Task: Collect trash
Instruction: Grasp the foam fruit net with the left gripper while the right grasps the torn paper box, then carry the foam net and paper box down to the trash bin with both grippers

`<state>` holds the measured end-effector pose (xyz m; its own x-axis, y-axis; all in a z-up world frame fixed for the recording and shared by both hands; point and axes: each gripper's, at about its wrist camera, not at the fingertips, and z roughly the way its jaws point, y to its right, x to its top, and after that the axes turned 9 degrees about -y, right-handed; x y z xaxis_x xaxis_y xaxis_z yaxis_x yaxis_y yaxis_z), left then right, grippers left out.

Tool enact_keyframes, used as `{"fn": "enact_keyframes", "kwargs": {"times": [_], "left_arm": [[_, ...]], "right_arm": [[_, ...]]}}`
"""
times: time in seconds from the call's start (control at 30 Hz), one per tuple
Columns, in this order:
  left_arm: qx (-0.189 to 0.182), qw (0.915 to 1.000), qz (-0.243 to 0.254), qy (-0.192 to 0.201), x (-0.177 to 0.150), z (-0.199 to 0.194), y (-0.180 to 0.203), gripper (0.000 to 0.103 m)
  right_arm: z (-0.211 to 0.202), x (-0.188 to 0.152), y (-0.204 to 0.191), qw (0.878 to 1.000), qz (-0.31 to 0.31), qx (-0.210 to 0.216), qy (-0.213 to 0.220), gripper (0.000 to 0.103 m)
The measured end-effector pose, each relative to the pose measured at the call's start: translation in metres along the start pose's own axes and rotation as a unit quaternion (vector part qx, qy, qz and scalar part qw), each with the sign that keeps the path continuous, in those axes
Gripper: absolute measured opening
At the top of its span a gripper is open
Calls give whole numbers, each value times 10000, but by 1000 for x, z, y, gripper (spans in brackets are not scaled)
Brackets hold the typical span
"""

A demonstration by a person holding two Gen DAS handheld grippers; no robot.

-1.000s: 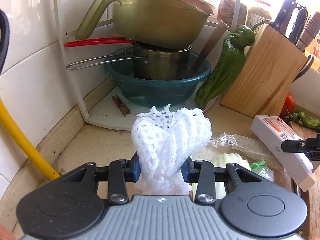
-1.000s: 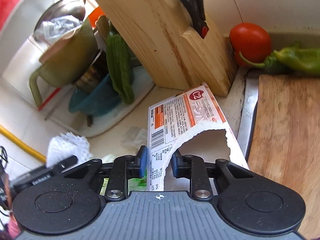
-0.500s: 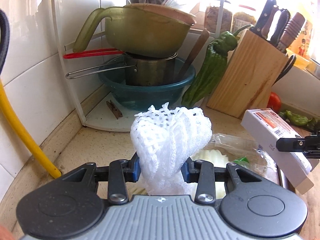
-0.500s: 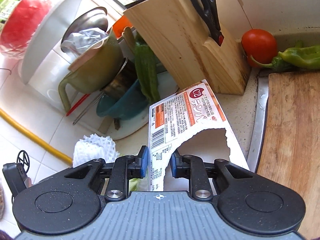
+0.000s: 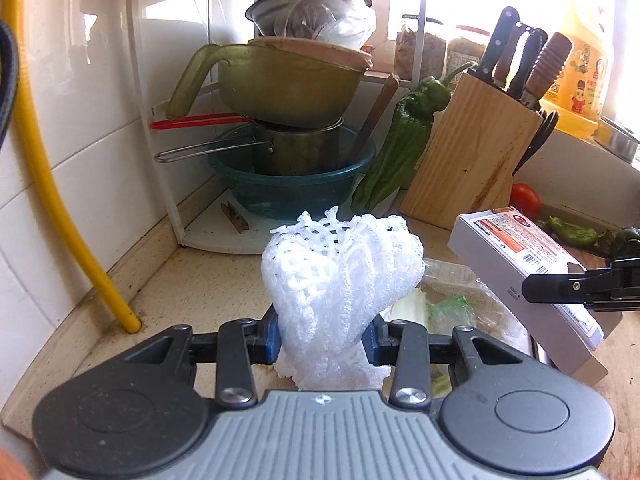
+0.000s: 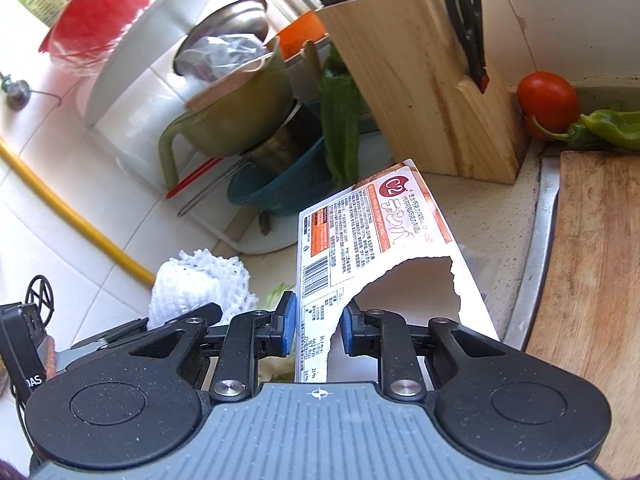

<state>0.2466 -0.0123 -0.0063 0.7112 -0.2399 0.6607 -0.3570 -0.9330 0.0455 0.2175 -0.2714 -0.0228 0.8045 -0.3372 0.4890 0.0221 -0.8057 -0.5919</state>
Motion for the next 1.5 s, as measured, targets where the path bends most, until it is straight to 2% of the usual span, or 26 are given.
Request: {"fn": "enact_keyframes", "kwargs": {"times": [0.53,0.93,1.2,1.5], "left_arm": [[284,9994,-6,210,-33,-54,12,36],[653,9972,-141,324,-62,-92,16,36],[1000,9934,-443,350,-87,-118,15,36],[1387,9855,-940,268,-122,-138,2,36]], "right_arm": [[-22,-24,-23,9989,-356,304,17,29],[-32,-44,-44,9954,-683,671,-99,29],[-35,-57,-60,9899,-964,997,-308,29],[-18,-73,-82,9790,-1280,1340,-853,29]]}}
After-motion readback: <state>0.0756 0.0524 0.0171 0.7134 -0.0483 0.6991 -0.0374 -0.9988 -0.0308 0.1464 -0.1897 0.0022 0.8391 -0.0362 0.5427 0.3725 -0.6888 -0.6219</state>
